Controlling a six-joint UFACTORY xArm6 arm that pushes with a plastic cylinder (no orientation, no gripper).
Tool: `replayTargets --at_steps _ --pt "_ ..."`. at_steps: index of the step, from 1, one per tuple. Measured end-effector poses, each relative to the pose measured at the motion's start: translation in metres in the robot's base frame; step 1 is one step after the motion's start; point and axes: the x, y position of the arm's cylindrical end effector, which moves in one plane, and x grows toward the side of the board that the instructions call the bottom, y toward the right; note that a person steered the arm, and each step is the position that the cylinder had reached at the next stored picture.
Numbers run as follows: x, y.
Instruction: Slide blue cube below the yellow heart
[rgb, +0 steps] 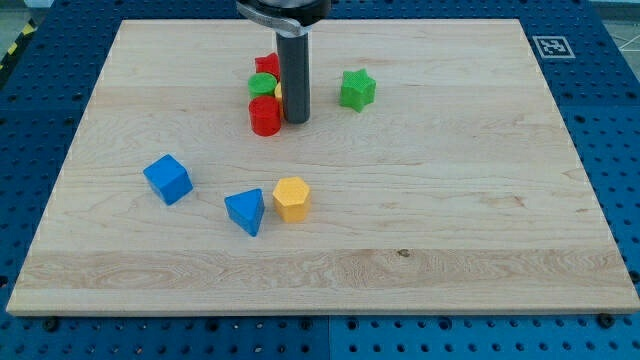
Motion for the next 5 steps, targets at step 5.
replayTargets --at_steps 5 --pt "-0.104 0.023"
